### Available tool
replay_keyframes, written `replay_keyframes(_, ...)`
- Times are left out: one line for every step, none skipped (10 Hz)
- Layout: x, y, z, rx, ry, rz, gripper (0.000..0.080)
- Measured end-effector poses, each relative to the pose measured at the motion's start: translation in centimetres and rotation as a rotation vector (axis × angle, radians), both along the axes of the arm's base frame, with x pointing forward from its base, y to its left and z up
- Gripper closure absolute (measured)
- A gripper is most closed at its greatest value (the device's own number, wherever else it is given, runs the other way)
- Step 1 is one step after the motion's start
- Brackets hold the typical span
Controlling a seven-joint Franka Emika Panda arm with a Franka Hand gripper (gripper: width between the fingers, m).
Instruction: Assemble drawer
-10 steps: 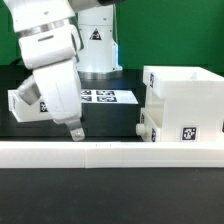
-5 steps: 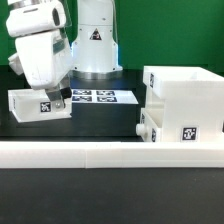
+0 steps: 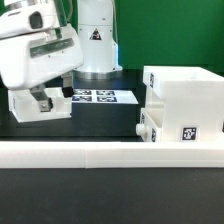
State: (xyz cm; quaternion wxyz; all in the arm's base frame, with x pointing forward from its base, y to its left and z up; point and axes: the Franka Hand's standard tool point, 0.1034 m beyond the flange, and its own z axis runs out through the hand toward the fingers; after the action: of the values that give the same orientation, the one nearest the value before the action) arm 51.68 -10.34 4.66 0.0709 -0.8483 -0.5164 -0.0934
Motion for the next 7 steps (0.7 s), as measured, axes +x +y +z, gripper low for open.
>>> replay_keyframes(-1.2, -0.6, 0.2, -0.008, 0.008, -0.088, 0.015)
replay_keyframes(-2.5, -1.2, 0.4, -0.006, 0.027, -0.17, 0.015)
replay_keyframes(-3.6, -2.1, 0.8, -0.004, 0.045, -0.255, 0.015)
replay_keyframes(-3.9, -2.6, 0.9, 0.002, 0.053, -0.298, 0.015)
replay_keyframes(-3.9, -2.5, 0.8, 0.01, 0.068, -0.365, 0.015)
replay_keyframes(-3.9, -2.4, 0.8, 0.017, 0.083, -0.435, 0.015)
replay_keyframes(-3.9, -2.4, 0.8, 0.024, 0.098, -0.501, 0.015)
